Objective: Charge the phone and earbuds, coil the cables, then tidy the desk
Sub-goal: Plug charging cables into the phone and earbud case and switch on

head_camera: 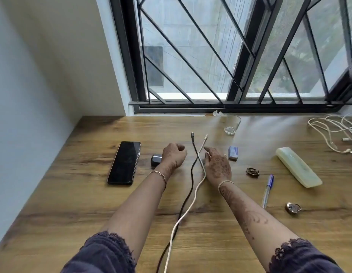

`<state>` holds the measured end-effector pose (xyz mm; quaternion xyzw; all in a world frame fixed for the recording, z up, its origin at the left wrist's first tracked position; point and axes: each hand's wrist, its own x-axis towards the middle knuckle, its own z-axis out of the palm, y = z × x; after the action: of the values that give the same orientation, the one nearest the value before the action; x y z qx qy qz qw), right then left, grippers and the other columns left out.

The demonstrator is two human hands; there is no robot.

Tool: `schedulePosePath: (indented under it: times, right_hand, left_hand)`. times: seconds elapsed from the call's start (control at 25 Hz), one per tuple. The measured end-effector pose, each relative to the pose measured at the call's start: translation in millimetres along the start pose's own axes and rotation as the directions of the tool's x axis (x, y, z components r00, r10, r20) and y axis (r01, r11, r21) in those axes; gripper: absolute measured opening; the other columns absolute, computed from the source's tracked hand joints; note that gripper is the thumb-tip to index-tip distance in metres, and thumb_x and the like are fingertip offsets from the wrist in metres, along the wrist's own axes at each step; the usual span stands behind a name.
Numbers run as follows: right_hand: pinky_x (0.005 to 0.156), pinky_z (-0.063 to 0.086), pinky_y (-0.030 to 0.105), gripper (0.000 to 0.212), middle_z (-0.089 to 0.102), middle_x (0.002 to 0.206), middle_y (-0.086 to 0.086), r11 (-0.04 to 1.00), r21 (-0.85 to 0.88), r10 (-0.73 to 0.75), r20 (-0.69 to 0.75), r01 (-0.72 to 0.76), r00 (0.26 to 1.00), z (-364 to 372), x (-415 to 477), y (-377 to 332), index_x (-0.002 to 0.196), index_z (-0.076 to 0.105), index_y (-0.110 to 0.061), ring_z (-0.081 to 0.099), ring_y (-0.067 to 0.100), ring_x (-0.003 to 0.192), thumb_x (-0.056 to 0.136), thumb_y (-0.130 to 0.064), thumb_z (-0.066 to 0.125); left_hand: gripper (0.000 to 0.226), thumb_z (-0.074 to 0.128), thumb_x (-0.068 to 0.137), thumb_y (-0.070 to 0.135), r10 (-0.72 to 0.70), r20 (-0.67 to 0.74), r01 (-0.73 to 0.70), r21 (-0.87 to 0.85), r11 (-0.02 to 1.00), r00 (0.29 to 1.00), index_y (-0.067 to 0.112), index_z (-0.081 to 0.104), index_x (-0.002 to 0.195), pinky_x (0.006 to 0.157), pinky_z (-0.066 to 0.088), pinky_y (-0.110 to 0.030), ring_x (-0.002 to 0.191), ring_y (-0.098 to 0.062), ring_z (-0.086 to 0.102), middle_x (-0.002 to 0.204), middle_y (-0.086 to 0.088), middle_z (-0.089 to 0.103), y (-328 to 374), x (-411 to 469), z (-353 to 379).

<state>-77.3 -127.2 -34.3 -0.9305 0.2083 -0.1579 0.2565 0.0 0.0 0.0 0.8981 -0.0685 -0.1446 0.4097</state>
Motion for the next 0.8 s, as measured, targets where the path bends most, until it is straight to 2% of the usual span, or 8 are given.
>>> schedulePosePath:
  times: [0.08, 0.16, 0.28, 0.4, 0.56, 0.68, 0.8]
  right_hand:
    - [0.094, 0.046, 0.034, 0.036, 0.060, 0.125, 0.000, 1.000, 0.023, -0.013, 0.009, 0.012, 1.000, 2, 7, 5, 0.129, 0.057, -0.021, 0.058, 0.025, 0.107, 0.096, -0.014, 0.046]
    - [0.094, 0.045, 0.030, 0.036, 0.059, 0.126, -0.002, 0.999, 0.026, -0.028, 0.030, 0.027, 0.999, 8, 11, 11, 0.129, 0.059, -0.021, 0.058, 0.023, 0.106, 0.096, -0.013, 0.048]
    - [0.090, 0.043, 0.023, 0.035, 0.058, 0.127, -0.006, 0.999, 0.006, -0.043, 0.032, 0.043, 0.999, 18, 26, 16, 0.129, 0.060, -0.023, 0.058, 0.021, 0.104, 0.098, -0.016, 0.046]
    - [0.088, 0.047, 0.027, 0.035, 0.058, 0.127, -0.007, 0.999, -0.008, -0.046, 0.009, 0.046, 0.999, 24, 36, 13, 0.127, 0.061, -0.025, 0.059, 0.021, 0.102, 0.097, -0.014, 0.048]
    - [0.087, 0.047, 0.026, 0.039, 0.060, 0.124, -0.005, 0.998, -0.044, -0.045, -0.028, 0.044, 0.999, 28, 44, 12, 0.127, 0.062, -0.023, 0.059, 0.020, 0.104, 0.093, -0.008, 0.050]
    - [0.083, 0.044, 0.019, 0.037, 0.061, 0.120, -0.004, 0.999, -0.044, -0.025, -0.040, 0.023, 0.999, 30, 45, 15, 0.126, 0.062, -0.022, 0.060, 0.017, 0.101, 0.093, -0.009, 0.051]
    - [0.081, 0.041, 0.015, 0.037, 0.061, 0.120, -0.004, 1.000, -0.008, -0.019, -0.038, 0.019, 0.999, 30, 44, 14, 0.125, 0.063, -0.021, 0.059, 0.017, 0.100, 0.093, -0.009, 0.051]
  left_hand:
    - [0.035, 0.058, 0.089, 0.022, -0.053, 0.082, 0.056, -0.032, 0.998, 0.995, 0.013, 0.061, 0.123, 0.089, 0.053, -0.031, 0.112, -0.025, 0.061, 0.125, -0.006, 0.064, 5, 12, 5]
    - [0.038, 0.057, 0.090, 0.022, -0.072, 0.106, 0.071, 0.014, 0.997, 0.992, 0.014, 0.058, 0.127, 0.087, 0.049, -0.027, 0.116, -0.024, 0.058, 0.127, -0.006, 0.061, 9, 23, 9]
    - [0.035, 0.056, 0.091, 0.023, -0.060, 0.046, 0.055, 0.089, 0.994, 0.997, 0.014, 0.060, 0.125, 0.098, 0.040, -0.024, 0.122, -0.023, 0.054, 0.130, -0.007, 0.061, 14, 50, 17]
    - [0.032, 0.060, 0.090, 0.024, -0.055, -0.041, 0.060, 0.119, 0.991, 0.998, 0.013, 0.065, 0.120, 0.100, 0.041, -0.026, 0.120, -0.024, 0.056, 0.126, -0.009, 0.064, 18, 72, 26]
    - [0.028, 0.071, 0.081, 0.034, -0.010, -0.095, 0.029, 0.193, 0.981, 0.995, 0.014, 0.073, 0.100, 0.092, 0.049, -0.029, 0.107, -0.025, 0.062, 0.108, -0.010, 0.070, 30, 91, 37]
    - [0.032, 0.073, 0.077, 0.037, 0.013, -0.148, 0.025, 0.256, 0.966, 0.989, 0.013, 0.073, 0.098, 0.085, 0.052, -0.030, 0.100, -0.027, 0.064, 0.105, -0.011, 0.068, 34, 97, 45]
    - [0.028, 0.068, 0.082, 0.032, 0.032, -0.178, 0.026, 0.312, 0.950, 0.983, 0.009, 0.072, 0.099, 0.083, 0.055, -0.034, 0.098, -0.032, 0.065, 0.105, -0.014, 0.067, 38, 99, 47]
